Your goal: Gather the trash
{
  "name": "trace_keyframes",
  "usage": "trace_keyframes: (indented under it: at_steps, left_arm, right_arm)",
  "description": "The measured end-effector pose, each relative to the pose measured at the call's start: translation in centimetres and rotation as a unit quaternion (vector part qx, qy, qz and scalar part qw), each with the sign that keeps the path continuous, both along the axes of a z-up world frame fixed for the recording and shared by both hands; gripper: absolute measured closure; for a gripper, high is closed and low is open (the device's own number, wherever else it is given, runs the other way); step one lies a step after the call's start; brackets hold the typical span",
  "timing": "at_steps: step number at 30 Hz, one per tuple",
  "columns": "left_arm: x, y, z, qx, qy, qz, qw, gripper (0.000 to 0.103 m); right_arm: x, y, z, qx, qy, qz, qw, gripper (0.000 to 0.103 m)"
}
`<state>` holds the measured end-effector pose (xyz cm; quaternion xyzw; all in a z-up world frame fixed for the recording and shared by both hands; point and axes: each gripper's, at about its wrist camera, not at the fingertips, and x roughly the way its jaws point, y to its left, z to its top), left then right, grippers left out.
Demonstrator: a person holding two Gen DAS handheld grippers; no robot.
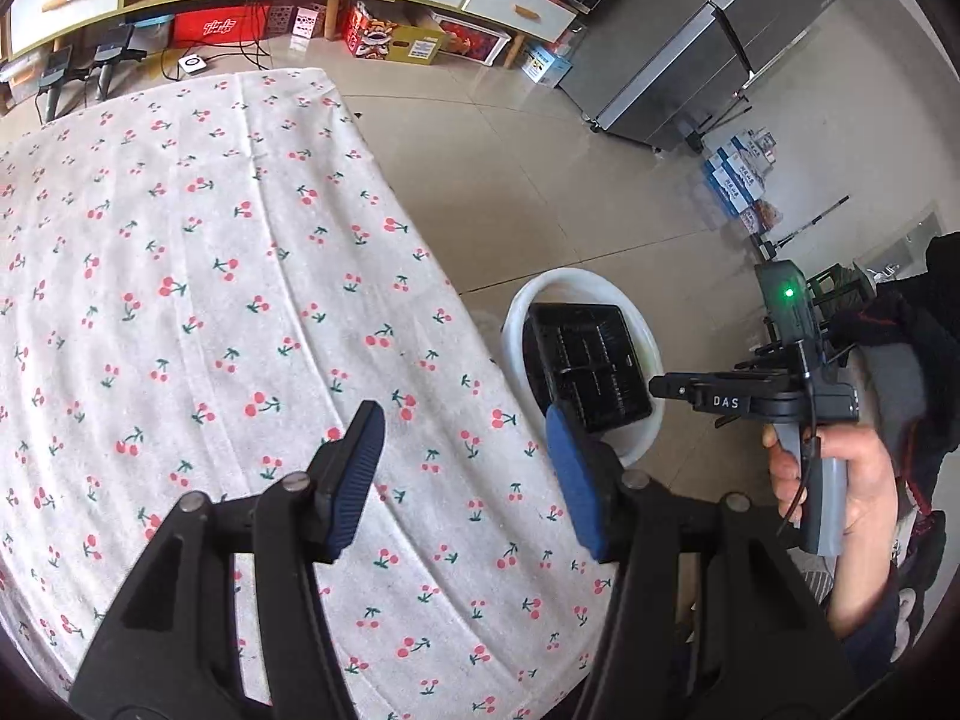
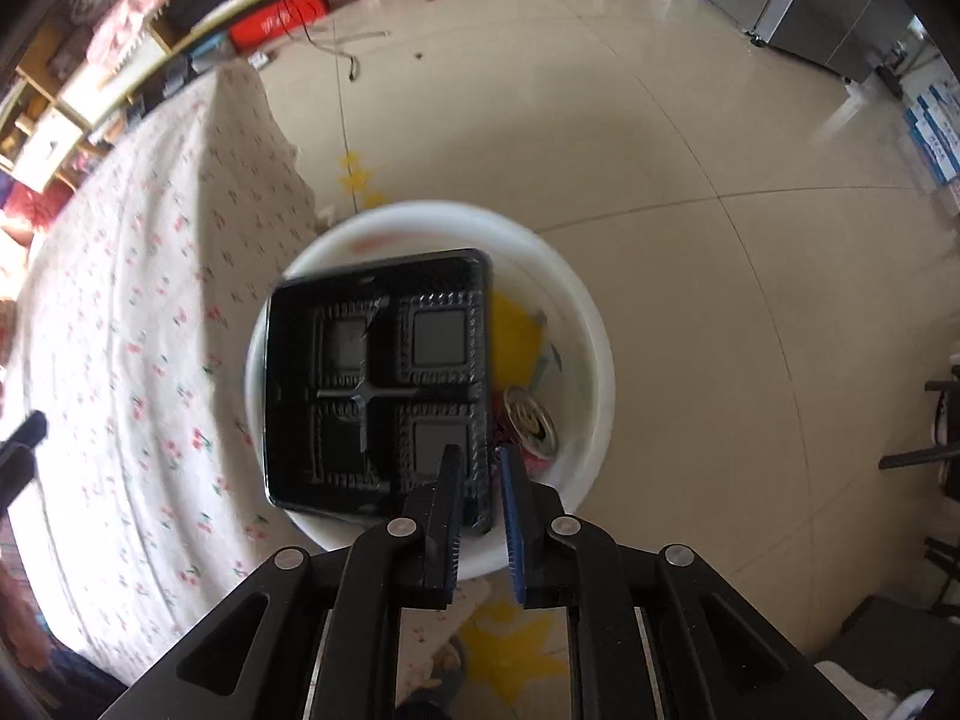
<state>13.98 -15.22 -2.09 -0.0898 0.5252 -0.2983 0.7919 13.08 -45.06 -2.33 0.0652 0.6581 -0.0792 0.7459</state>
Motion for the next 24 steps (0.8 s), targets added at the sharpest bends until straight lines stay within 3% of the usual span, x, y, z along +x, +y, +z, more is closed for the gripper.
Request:
trace_keyframes:
  at_steps: [5,8,10,11,13,16,18,21,24]
  left_arm:
    - [-0.4,1.2,1.1,-0.007,-0.010,-0.002,0.9999,0.046]
    - [-0.6,2.0,1.6,-0.012,-0.009,0.007,0.9999,0.045]
    - [-1.1,2.0,2.0,0.003,-0.013,0.020,0.9997,0.041]
    - [-1.6,2.0,2.2,0.016,-0.016,0.026,0.9994,0.037]
    - [-2.7,2.1,2.8,0.045,-0.027,0.042,0.9977,0.036]
    - [-4.6,3.1,4.2,0.065,-0.050,0.067,0.9944,0.035]
    - [-6.2,4.1,5.3,0.073,-0.069,0.082,0.9915,0.021]
    - [-8.5,5.3,6.2,0.090,-0.083,0.110,0.9863,0.018]
    - [-10.7,6.5,6.4,0.096,-0.086,0.119,0.9846,0.014]
  right_arm:
    - [-0.6,-1.0,1.0,-0.011,-0.015,-0.022,1.000,0.075]
    - [-1.0,-0.4,2.9,-0.002,-0.043,-0.024,0.999,0.075]
    - [-1.2,0.7,5.0,0.009,-0.073,-0.020,0.997,0.071]
    - [-1.6,1.4,6.1,0.014,-0.090,-0.019,0.996,0.063]
    - [-2.7,3.0,8.1,0.019,-0.123,-0.021,0.992,0.052]
    - [-5.4,5.8,10.6,0.030,-0.169,-0.019,0.985,0.044]
    - [-7.0,7.4,11.7,0.037,-0.187,-0.016,0.982,0.042]
    - [-9.9,10.3,13.1,0.047,-0.218,-0.012,0.975,0.041]
    - [-12.6,12.7,13.2,0.051,-0.246,-0.007,0.968,0.031]
